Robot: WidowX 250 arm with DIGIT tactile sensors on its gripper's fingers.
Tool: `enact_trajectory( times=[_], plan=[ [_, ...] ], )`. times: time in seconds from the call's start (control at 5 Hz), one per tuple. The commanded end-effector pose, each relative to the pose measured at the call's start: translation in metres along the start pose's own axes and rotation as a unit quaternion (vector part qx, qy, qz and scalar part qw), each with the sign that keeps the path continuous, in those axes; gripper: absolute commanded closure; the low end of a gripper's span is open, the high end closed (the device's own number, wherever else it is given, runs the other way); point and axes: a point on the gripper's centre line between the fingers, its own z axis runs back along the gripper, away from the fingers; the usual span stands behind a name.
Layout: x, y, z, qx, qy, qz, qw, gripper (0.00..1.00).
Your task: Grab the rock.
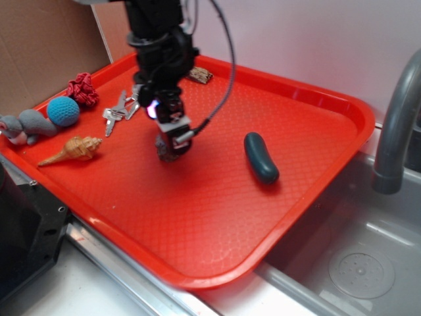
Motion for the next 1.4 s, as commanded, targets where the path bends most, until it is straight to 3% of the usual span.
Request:
enact_trajectory(
  times=[0.0, 0.4, 0.6, 0.8, 1.0, 1.2],
  plan=[
    [0.012, 0.006, -0.010, 0.001, -0.017, -0.007, 1.000, 0.00],
    [0.030, -0.012, -0.026, 0.004, -0.023, -0.080, 0.996, 0.00],
    [0.029, -0.013, -0.033, 0.009, -0.020, -0.084, 0.996, 1.00],
    [0.029, -0.010, -0.028, 0.006, -0.022, -0.090, 0.996, 1.00],
    [0.021, -0.007, -0.011, 0.026, -0.019, -0.086, 0.996, 1.00],
    [0.008, -0.010, 0.039, 0.035, -0.039, -0.075, 0.996, 1.00]
  ],
)
